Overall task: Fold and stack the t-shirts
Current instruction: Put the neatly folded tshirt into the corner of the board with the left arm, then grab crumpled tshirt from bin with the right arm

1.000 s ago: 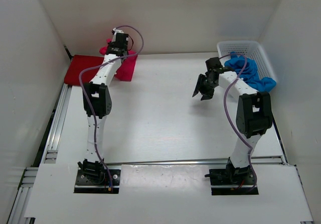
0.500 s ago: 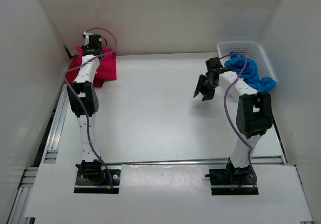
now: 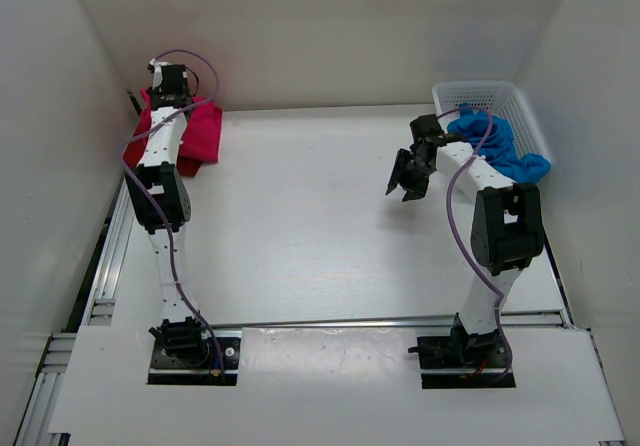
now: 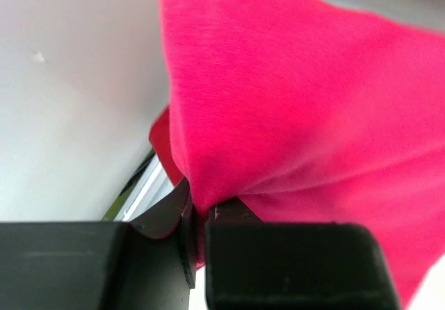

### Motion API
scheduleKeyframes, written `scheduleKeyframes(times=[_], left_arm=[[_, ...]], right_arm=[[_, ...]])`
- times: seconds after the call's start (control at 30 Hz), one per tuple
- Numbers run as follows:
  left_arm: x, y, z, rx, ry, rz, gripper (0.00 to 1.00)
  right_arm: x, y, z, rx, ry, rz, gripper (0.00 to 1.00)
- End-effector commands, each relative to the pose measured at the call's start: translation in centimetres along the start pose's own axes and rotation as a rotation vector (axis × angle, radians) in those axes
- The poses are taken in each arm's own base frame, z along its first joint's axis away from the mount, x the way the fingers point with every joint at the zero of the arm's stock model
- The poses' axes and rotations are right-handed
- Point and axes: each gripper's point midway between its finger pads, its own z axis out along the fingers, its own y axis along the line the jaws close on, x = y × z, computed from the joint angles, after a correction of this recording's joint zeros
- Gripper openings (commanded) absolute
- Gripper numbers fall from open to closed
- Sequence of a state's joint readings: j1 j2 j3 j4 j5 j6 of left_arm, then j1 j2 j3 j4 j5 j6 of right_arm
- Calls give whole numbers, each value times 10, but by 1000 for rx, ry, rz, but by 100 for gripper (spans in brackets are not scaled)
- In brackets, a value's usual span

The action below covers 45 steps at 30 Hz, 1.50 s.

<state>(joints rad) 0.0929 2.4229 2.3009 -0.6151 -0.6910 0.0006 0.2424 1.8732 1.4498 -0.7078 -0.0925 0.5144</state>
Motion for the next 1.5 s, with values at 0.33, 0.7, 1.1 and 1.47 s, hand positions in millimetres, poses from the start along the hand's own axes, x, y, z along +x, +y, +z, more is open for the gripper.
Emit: scheduleKeyframes(times=[0.33, 0.7, 1.1, 1.47], left_arm=[[-24, 31, 29, -75, -67, -106, 35], [-36, 81, 79, -328, -200, -301, 68], [-71, 11, -24, 3, -271, -218, 72], [-60, -87, -58, 117, -292, -136, 73]], right_arm=[[-9, 6, -2, -9, 2, -27, 56], [-9, 13, 2, -25, 21, -43, 56], [-7, 24, 2, -21, 31, -68, 56], [-8, 18, -17, 9, -12, -80, 57]])
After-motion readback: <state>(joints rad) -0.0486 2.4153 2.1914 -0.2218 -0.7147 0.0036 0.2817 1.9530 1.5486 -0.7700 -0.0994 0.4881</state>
